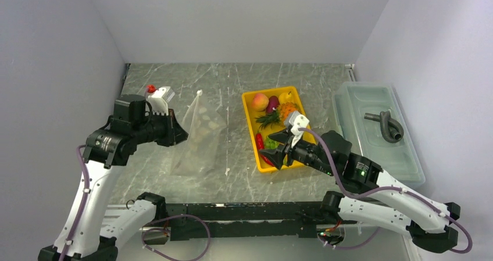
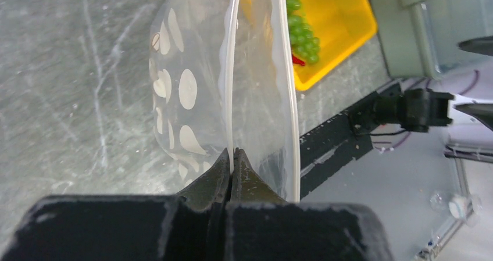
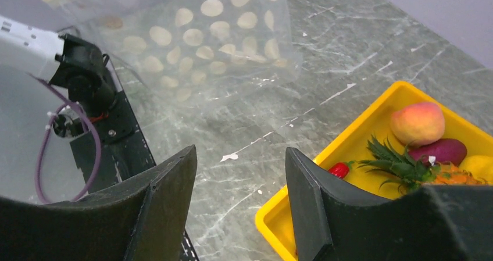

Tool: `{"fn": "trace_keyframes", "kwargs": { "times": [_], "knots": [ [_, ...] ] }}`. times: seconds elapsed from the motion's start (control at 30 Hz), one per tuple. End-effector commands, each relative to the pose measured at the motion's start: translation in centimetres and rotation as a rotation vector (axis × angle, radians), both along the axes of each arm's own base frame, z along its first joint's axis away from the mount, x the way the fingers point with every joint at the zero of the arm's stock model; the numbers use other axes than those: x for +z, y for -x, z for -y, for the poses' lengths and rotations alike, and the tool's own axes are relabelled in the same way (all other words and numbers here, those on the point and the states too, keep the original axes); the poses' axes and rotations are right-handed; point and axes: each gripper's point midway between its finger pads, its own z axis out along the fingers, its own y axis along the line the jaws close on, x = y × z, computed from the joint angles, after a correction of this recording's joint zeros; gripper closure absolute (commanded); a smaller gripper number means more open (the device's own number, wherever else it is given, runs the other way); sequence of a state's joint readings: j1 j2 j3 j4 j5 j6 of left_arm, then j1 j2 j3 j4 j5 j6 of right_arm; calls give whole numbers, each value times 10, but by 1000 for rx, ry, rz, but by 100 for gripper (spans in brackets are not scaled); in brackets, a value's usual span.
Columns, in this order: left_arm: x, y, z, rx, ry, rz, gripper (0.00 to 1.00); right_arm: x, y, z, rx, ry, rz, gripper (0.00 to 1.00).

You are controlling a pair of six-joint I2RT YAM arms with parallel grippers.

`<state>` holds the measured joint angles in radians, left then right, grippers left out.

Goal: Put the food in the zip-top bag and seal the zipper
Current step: Pick up the zipper food storage bag at the center of the board, then open the zipper of the food storage bag.

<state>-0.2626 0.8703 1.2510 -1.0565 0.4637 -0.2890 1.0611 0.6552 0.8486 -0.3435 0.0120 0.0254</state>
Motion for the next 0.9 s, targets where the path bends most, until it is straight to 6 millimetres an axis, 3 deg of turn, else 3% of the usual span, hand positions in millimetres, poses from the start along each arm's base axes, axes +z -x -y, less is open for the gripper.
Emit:
{"fn": "trace_keyframes", "kwargs": {
  "times": [0.0, 0.27, 0.43, 0.67, 0.87],
  "knots": [
    [-3, -15, -23, 116, -116, 18, 100, 33, -14, 0, -103, -106, -33, 39],
    [-12, -34, -57, 292, -261, 9, 100, 22, -26, -13, -156, -132, -96, 39],
    [-17, -39, -67, 344, -307, 1, 100, 19, -35, -29, -193, -161, -185, 39],
    [-25, -41, -71, 399, -362, -16, 100, 19, -45, -59, -220, -166, -327, 37],
    [-26, -40, -58, 416, -391, -18, 100, 29, -51, -89, -194, -217, -400, 37]
  ]
}}
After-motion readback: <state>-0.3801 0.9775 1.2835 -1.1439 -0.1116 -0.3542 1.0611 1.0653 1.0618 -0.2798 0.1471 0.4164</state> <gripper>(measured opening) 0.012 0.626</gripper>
